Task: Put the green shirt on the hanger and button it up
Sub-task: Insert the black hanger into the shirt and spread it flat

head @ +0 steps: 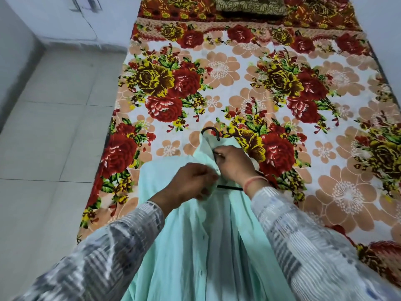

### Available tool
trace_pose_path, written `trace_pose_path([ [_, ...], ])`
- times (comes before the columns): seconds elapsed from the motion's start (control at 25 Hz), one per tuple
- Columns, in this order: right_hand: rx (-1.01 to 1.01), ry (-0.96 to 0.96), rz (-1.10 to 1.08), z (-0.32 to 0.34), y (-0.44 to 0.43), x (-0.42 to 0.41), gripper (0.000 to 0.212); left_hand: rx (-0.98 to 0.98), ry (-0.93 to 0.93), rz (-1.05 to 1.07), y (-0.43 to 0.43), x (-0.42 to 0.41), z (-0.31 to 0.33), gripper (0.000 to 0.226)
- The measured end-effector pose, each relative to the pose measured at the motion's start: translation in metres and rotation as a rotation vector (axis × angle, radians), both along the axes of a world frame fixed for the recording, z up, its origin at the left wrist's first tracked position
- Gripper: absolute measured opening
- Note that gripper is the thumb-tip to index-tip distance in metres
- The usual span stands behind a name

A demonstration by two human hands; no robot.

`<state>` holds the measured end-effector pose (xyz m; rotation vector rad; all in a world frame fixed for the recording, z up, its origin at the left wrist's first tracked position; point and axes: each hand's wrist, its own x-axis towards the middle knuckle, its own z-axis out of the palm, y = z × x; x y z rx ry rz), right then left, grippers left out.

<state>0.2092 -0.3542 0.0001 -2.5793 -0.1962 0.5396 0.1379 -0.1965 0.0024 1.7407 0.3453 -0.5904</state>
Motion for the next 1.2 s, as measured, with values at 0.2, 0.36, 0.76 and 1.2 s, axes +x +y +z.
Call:
trace_pose_path([
  [0.2,-0.019,-0.027,0.022,-0.007,-0.002,0.023,0.026,0.563,-0.419,0.284,0.036,0.024,-0.005,0.028],
  [0.36,0.013,-0.038,0.082,-0.006,0.006,0.02,0.034,0.33,-0.249,0.14,0.027,0.048,-0.012,0.037],
  [0.76,-0.075,-0.145,0.137,-0.024,-0.006,0.018,0.028,-0.237,0.068,0.577,0.009,0.063,-0.007,0.053],
  [1.2,0.291,-0.391,-0.453,-0.057,-0.04,-0.088,0.006,0.212,-0.111,0.575,0.017,0.079,-0.032,0.032],
])
